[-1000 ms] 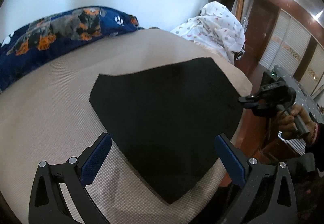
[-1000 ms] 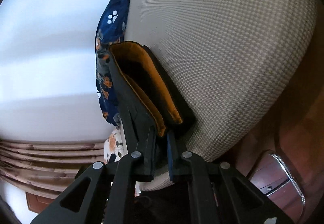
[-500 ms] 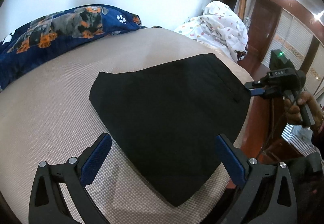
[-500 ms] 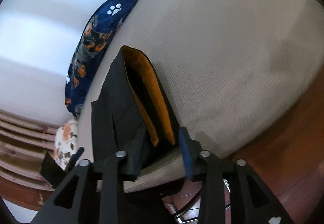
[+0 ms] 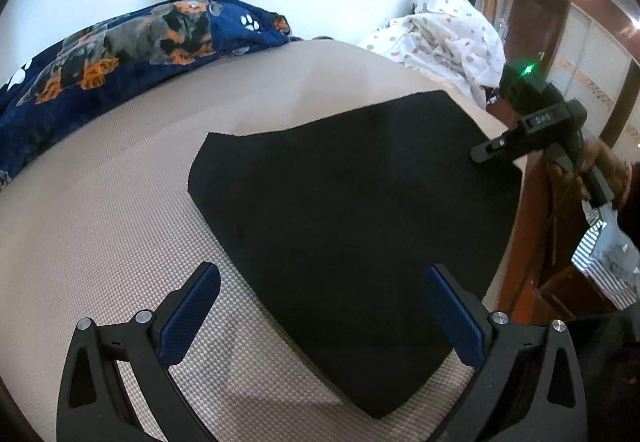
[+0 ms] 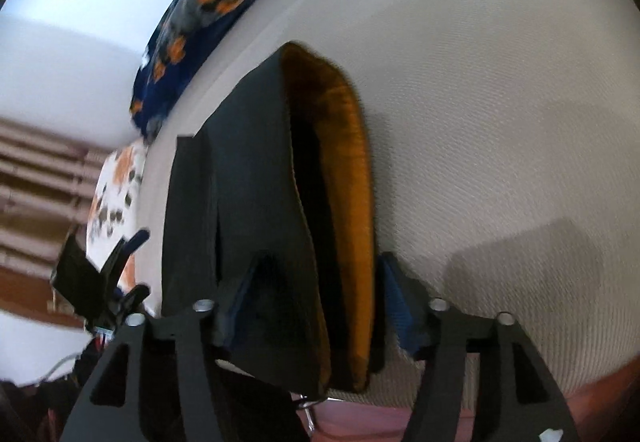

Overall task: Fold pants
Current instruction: 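Grasp the bundle edge with the left gripper while the right gripper keeps holding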

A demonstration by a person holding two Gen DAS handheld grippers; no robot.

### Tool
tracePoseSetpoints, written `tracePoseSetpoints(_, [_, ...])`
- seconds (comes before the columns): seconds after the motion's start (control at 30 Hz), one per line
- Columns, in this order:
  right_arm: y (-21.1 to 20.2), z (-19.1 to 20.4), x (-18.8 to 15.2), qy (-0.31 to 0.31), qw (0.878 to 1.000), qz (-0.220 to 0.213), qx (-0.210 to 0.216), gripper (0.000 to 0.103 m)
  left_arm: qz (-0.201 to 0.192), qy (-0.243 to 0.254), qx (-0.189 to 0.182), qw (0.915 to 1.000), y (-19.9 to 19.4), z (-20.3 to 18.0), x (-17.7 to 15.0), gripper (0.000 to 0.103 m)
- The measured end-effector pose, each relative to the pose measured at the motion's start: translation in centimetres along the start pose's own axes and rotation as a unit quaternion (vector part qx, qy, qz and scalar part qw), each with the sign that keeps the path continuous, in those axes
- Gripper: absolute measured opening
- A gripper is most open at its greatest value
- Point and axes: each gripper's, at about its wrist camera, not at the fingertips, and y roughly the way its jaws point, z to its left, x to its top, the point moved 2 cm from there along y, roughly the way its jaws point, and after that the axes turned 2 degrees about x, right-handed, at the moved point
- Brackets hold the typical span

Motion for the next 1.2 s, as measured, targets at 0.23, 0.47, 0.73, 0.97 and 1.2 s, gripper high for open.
tracePoseSetpoints(0.23, [0.9, 0.5, 1.6, -0.032, 0.999, 0.033, 0.008, 0.065, 0.016, 0.003, 0.007, 0.9998, 1.2, 0.0, -0.1, 0.101])
tracePoseSetpoints(0.47, [1.5, 1.0, 2.0, -0.051, 0.997, 0.047, 0.02, 0.068, 0.043, -0.003, 0.01, 0.999, 2.5, -0.1, -0.4, 0.101])
tracePoseSetpoints(0.73, [1.7, 1.1, 2.1, -0.052, 0.995, 0.061, 0.05, 0.068, 0.083, -0.016, -0.005, 0.9964, 4.3, 0.0, -0.4, 0.101])
tracePoseSetpoints(0.97, [2.1, 0.8, 2.3, -0.037, 0.991, 0.068, 0.105, 0.068, 0.109, -0.041, -0.019, 0.993, 5.5, 0.3, -0.1, 0.102])
tracePoseSetpoints(1.2, [2.2, 0.6, 2.5, -0.045, 0.989, 0.057, 0.127, 0.068, 0.113, -0.037, -0.017, 0.9928, 6.3, -0.1, 0.6, 0.103])
